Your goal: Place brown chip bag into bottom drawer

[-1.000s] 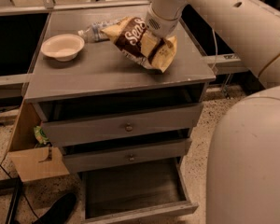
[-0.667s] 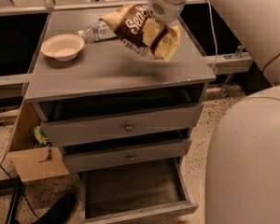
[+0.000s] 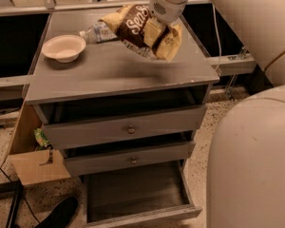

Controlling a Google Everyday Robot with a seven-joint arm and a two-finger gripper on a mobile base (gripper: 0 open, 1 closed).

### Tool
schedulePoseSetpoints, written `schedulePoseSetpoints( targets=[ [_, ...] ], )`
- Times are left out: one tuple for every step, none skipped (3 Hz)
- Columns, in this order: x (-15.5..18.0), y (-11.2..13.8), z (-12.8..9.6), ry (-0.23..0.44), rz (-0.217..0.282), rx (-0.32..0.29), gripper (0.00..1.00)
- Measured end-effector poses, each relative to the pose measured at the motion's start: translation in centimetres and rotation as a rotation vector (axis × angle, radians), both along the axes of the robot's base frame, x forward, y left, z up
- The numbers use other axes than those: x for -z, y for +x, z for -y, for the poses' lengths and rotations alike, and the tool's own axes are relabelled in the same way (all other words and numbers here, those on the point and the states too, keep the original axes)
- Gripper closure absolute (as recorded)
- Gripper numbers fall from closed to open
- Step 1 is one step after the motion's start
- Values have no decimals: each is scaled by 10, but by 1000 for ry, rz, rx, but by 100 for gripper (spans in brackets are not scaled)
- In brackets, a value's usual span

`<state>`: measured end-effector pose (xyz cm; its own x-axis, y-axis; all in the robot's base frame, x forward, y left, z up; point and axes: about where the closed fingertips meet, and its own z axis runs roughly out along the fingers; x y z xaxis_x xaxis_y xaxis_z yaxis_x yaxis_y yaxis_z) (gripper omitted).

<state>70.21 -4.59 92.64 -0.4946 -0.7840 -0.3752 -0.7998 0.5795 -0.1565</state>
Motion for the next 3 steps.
schedulePoseSetpoints(
  targets=[
    [-9,-10,10,-13,27,-25,100],
    [-24,-38,30,-25,71,-95,100],
    [-35,-77,53,-55,106,-207,100]
  ],
)
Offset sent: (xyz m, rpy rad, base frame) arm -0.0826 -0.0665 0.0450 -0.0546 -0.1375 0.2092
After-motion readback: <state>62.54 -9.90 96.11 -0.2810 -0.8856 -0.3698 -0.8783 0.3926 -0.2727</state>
